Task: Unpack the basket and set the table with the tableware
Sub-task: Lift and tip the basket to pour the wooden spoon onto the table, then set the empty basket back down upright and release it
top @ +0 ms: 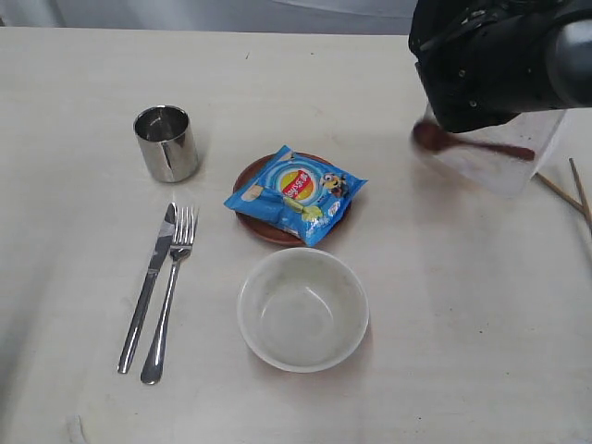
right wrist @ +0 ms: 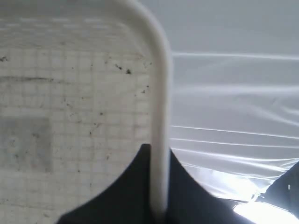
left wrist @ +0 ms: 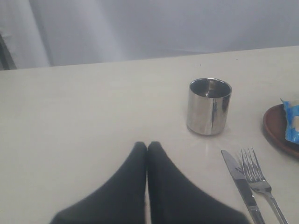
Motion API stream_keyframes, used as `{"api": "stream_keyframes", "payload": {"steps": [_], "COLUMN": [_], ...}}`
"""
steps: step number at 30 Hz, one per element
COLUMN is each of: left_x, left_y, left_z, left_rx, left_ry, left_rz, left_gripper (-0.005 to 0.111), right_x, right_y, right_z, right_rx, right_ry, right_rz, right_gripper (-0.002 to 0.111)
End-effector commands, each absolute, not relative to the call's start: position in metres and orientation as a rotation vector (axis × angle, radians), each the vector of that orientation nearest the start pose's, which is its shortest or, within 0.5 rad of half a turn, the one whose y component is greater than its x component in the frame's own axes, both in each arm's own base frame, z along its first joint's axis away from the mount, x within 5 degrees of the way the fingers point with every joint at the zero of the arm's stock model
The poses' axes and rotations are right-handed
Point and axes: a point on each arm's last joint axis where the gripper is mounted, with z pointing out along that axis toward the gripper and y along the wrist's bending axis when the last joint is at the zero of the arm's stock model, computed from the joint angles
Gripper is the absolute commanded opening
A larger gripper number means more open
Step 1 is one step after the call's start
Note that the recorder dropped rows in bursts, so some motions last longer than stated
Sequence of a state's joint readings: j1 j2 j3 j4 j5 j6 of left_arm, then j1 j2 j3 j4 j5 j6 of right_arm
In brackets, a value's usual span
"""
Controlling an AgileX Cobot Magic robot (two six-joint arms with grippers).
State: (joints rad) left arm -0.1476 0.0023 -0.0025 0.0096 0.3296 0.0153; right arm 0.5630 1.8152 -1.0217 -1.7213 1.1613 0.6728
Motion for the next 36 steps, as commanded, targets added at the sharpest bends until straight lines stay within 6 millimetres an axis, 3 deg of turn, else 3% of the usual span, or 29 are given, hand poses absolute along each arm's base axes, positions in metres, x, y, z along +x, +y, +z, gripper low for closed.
{"api": "stream_keyframes", "payload": {"steps": [1, 10, 17, 26, 29, 33, 36], "left_x": [0.053, 0.053, 0.053, 0.053, 0.053, 0.053, 0.053], "left_y": [-0.008, -0.008, -0.008, -0.008, -0.008, -0.008, -0.008], "left_z": [0.184, 0.184, 0.184, 0.184, 0.184, 0.184, 0.184], "left_rx": [0.153, 0.153, 0.153, 0.153, 0.153, 0.153, 0.153], "left_ry": [1.799, 1.799, 1.799, 1.799, 1.799, 1.799, 1.799], "left_rz": [-0.095, -0.095, -0.095, -0.095, -0.095, -0.095, -0.095], "left_gripper": [0.000, 0.000, 0.000, 0.000, 0.000, 0.000, 0.000], "right_x": [0.337, 0.342, 0.364, 0.380, 0.384, 0.394, 0.400], "right_y": [0.116, 0.106, 0.087, 0.098, 0.096, 0.094, 0.091], "right_z": [0.230, 0.231, 0.267, 0.295, 0.293, 0.292, 0.291], "right_rx": [-0.960, -0.900, -0.750, -0.676, -0.586, -0.400, -0.292], "right_ry": [1.750, 1.780, 1.773, 1.746, 1.912, 2.171, 2.270], "right_rz": [-1.539, -1.526, -1.610, -1.453, -1.264, -0.827, -0.532], "right_gripper": [0.000, 0.000, 0.000, 0.000, 0.000, 0.000, 0.000]}}
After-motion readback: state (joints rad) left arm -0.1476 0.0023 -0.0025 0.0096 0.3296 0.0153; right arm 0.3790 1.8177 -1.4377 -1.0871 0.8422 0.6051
